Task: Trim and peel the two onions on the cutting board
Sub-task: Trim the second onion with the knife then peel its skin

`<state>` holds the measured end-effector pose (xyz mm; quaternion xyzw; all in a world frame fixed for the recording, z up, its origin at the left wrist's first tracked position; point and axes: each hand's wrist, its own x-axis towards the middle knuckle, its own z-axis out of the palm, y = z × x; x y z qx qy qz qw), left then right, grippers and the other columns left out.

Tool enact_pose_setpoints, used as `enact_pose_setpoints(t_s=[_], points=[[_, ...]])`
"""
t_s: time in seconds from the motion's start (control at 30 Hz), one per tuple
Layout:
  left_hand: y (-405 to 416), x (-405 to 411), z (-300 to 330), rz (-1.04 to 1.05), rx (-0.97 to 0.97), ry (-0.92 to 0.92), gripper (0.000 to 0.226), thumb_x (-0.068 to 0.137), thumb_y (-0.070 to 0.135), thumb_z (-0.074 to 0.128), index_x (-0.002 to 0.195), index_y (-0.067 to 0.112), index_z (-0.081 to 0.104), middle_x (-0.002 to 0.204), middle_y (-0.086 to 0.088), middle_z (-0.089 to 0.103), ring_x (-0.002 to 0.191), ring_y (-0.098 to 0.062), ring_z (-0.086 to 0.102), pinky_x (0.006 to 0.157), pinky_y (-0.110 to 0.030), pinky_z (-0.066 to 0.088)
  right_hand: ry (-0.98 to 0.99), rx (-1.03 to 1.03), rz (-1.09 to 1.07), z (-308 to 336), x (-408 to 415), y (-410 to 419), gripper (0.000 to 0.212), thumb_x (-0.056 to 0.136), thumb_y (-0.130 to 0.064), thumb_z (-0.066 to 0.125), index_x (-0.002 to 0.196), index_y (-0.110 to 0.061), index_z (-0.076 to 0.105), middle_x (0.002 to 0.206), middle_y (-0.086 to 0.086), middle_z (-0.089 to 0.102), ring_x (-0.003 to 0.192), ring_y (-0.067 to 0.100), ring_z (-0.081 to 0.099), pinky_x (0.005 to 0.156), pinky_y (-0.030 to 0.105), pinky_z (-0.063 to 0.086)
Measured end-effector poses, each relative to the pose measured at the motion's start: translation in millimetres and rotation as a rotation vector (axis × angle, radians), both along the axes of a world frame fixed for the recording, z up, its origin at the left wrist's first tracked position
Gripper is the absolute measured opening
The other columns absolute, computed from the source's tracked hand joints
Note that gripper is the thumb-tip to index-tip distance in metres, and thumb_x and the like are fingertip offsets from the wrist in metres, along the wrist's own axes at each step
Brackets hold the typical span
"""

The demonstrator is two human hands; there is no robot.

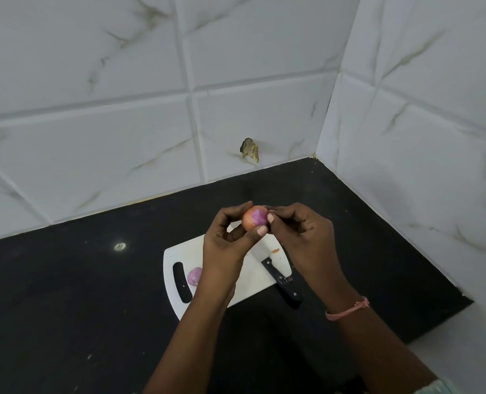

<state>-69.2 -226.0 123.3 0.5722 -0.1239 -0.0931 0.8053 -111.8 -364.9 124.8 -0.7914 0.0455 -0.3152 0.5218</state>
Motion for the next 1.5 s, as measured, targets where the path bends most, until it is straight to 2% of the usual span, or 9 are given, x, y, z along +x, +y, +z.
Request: enact_pose_setpoints(t_s=[0.17, 0.33, 0.47, 0.67, 0.87, 1.07, 1.2, 1.37, 1.5], points=[[-8, 7, 5, 0.0, 0.006, 0.003, 0.045, 0.075, 0.002, 0.079, 0.117, 0.005, 0.064, 0.119, -0.006, 0.071, 0.106, -0.015, 0.07, 0.087, -0.027, 0.057, -0.032, 0.043, -0.046, 3, 6, 0, 0.011, 0.086, -0.013, 0.071, 0.096, -0.009, 0.072, 0.09, -0.004, 0.073, 0.086, 0.007, 0.069, 0.076, 0.022, 0.057], [-18, 10, 8, -0.001, 0.021, 0.029, 0.046, 0.072, 0.012, 0.079, 0.115, 0.011, 0.065, 0.114, -0.002, 0.072, 0.106, -0.017, 0.07, 0.093, -0.035, 0.057, 0.0, 0.118, -0.105, 0, 11, -11, 0.003, 0.088, -0.008, 0.068, 0.091, -0.008, 0.07, 0.083, -0.001, 0.071, 0.08, 0.011, 0.069, 0.071, 0.022, 0.057], [-26, 13, 13, 0.028, 0.063, -0.004, 0.046, 0.071, 0.012, 0.08, 0.114, 0.011, 0.063, 0.116, -0.003, 0.071, 0.11, -0.019, 0.068, 0.092, -0.033, 0.057, 0.064, 0.155, 0.009, 6, 9, -18, 0.013, 0.085, -0.017, 0.072, 0.098, -0.015, 0.069, 0.09, -0.01, 0.071, 0.086, 0.002, 0.068, 0.073, 0.012, 0.053], [-28, 17, 18, 0.051, 0.155, -0.113, 0.043, 0.069, 0.015, 0.081, 0.108, 0.017, 0.064, 0.111, 0.005, 0.072, 0.109, -0.018, 0.069, 0.091, -0.03, 0.057, 0.156, 0.142, 0.018, 11, 16, -31, 0.015, 0.084, -0.024, 0.073, 0.095, -0.015, 0.073, 0.087, -0.007, 0.073, 0.084, 0.007, 0.069, 0.073, 0.023, 0.057], [-19, 22, 13, 0.062, 0.144, -0.142, 0.045, 0.067, 0.017, 0.082, 0.107, 0.019, 0.064, 0.111, 0.001, 0.072, 0.108, -0.021, 0.069, 0.091, -0.03, 0.057, 0.11, -0.015, -0.051, 9, 17, -17, 0.009, 0.087, -0.018, 0.071, 0.096, -0.014, 0.073, 0.087, -0.007, 0.072, 0.082, 0.004, 0.067, 0.072, 0.017, 0.054], [-11, 28, 10, 0.029, 0.135, -0.2, 0.044, 0.071, 0.0, 0.084, 0.107, 0.017, 0.064, 0.111, 0.0, 0.072, 0.108, -0.018, 0.069, 0.085, -0.024, 0.056, 0.021, -0.081, -0.048, 9, 14, -9, 0.012, 0.087, -0.015, 0.071, 0.098, -0.012, 0.072, 0.089, -0.008, 0.071, 0.085, 0.004, 0.068, 0.075, 0.017, 0.055], [-9, 29, 8, 0.036, 0.145, -0.219, 0.045, 0.069, 0.004, 0.086, 0.107, 0.018, 0.065, 0.114, -0.003, 0.069, 0.109, -0.019, 0.069, 0.086, -0.025, 0.057, 0.037, -0.163, -0.088, 11, 13, -5, 0.012, 0.087, -0.015, 0.071, 0.098, -0.01, 0.07, 0.087, -0.005, 0.071, 0.082, 0.004, 0.067, 0.073, 0.016, 0.056], [-4, 33, 12, -0.037, 0.185, -0.244, 0.044, 0.069, 0.006, 0.086, 0.105, 0.018, 0.064, 0.114, -0.002, 0.07, 0.108, -0.018, 0.069, 0.087, -0.027, 0.057, 0.116, -0.298, 0.002, 22, 12, -13, 0.006, 0.089, -0.012, 0.067, 0.095, -0.015, 0.066, 0.086, -0.007, 0.067, 0.082, 0.004, 0.064, 0.072, 0.009, 0.049], [2, 35, 14, -0.094, 0.185, -0.214, 0.044, 0.067, 0.018, 0.084, 0.106, 0.018, 0.065, 0.113, 0.002, 0.071, 0.108, -0.018, 0.069, 0.093, -0.031, 0.057, 0.147, -0.368, 0.064, 30, 12, -15, 0.006, 0.091, -0.01, 0.064, 0.096, -0.013, 0.065, 0.089, -0.006, 0.064, 0.084, 0.004, 0.061, 0.073, 0.006, 0.045]])
